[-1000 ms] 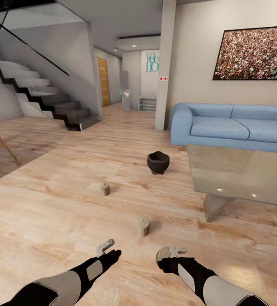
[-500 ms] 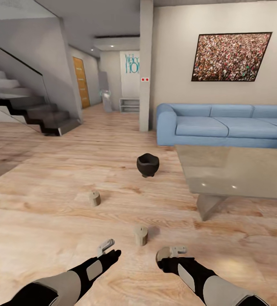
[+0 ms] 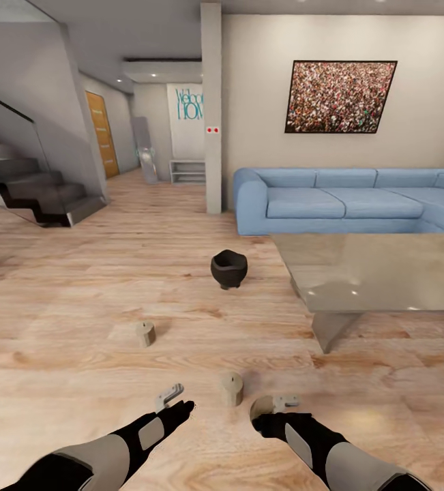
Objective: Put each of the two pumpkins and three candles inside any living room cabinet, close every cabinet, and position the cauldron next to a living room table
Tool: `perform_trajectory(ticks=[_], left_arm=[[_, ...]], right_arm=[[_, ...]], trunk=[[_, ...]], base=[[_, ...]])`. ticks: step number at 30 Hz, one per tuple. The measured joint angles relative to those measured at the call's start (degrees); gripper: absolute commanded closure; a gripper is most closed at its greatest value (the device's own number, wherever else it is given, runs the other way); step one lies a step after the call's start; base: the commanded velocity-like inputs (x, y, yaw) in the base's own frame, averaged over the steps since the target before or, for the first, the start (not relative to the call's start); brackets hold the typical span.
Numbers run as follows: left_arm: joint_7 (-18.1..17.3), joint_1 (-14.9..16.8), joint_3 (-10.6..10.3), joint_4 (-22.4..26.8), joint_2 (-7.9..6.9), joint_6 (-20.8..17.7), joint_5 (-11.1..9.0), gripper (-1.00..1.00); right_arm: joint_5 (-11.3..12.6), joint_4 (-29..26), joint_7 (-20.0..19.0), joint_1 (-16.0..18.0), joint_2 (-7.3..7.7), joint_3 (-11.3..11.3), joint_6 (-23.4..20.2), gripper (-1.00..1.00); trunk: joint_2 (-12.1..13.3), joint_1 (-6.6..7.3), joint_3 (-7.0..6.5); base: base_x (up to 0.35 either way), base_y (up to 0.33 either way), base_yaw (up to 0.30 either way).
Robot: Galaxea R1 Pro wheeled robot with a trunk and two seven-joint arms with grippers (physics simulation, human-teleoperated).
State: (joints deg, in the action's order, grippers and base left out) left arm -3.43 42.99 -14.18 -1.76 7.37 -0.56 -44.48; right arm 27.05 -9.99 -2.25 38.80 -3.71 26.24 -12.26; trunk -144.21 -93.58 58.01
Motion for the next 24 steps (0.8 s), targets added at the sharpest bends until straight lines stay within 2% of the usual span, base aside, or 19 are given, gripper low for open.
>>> perform_trajectory(ticks=[6, 24], left_arm=[[0.24, 0.00, -0.01, 0.09, 0.01, -0.01, 0.00, -1.00], [0.32, 0.00, -0.07, 0.09, 0.01, -0.01, 0.00, -1.00]], right_arm=[[-0.01, 0.00, 0.03, 0.00, 0.02, -0.04, -0.01, 1.00], [0.07, 0.01, 0.15, 0.00, 0.05, -0.03, -0.01, 1.00]], trunk=[[0.00, -0.01, -0.01], [0.00, -0.01, 0.00]], base=[[0.023, 0.049, -0.154], [0.000, 0.001, -0.292]])
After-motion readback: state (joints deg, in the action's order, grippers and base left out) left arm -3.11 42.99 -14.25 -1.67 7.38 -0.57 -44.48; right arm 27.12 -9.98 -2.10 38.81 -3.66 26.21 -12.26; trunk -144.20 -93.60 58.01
